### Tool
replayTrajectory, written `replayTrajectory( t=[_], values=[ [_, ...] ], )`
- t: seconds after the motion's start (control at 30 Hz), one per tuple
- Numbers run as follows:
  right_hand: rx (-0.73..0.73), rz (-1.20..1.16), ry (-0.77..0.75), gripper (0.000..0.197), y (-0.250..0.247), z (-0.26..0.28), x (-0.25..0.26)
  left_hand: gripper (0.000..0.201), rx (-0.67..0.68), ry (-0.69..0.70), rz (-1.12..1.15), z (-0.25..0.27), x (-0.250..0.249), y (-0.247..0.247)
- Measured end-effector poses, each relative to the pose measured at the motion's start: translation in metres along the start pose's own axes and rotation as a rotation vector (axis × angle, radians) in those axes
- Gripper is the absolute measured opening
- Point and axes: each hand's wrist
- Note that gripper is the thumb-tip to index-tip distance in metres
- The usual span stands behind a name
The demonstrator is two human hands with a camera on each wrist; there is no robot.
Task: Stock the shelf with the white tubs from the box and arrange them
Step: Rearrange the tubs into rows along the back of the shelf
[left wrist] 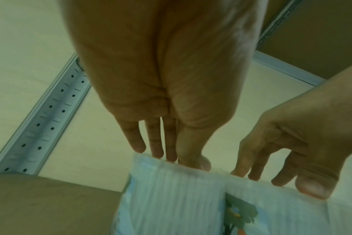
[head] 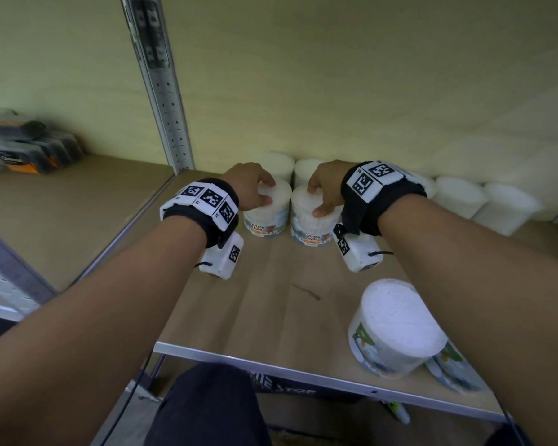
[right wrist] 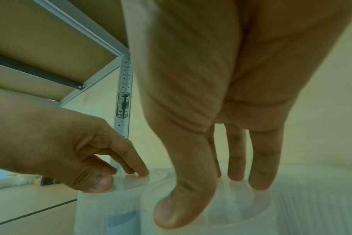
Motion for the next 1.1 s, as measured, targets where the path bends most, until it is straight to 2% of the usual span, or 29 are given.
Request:
replayTrajectory(
  t=[0.23, 0.4, 0.57, 0.8, 1.1],
  values=[
    [0.051, 0.010, 0.019, 0.069, -0.001, 0.020, 0.013, 0.050, 0.045, 0.010, -0.027, 0.018, -0.003, -0.006],
    [0.090, 0.101, 0.000, 0.069, -0.006, 0.039, 0.035, 0.049, 0.062, 0.016, -0.016, 0.046, -0.008, -0.010],
    [0.131, 0.146, 0.000, 0.067, 0.012, 0.018, 0.038, 0.047, 0.076, 0.045, -0.039, 0.078, -0.010, -0.012],
    [0.151, 0.141, -0.077, 0.062, -0.009, 0.099, 0.080, 0.043, 0.113, 0.043, -0.015, 0.117, -0.010, -0.010],
    [0.208, 0.092, -0.140, 0.059, -0.009, 0.141, 0.086, 0.042, 0.117, 0.068, -0.023, 0.152, -0.012, -0.002]
  ],
)
Point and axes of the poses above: each hand's wrist, its own z-axis away from the middle knuckle, its own y-axis out of the palm, x = y × z, and after that the axes turned 8 degrees about z, right-handed
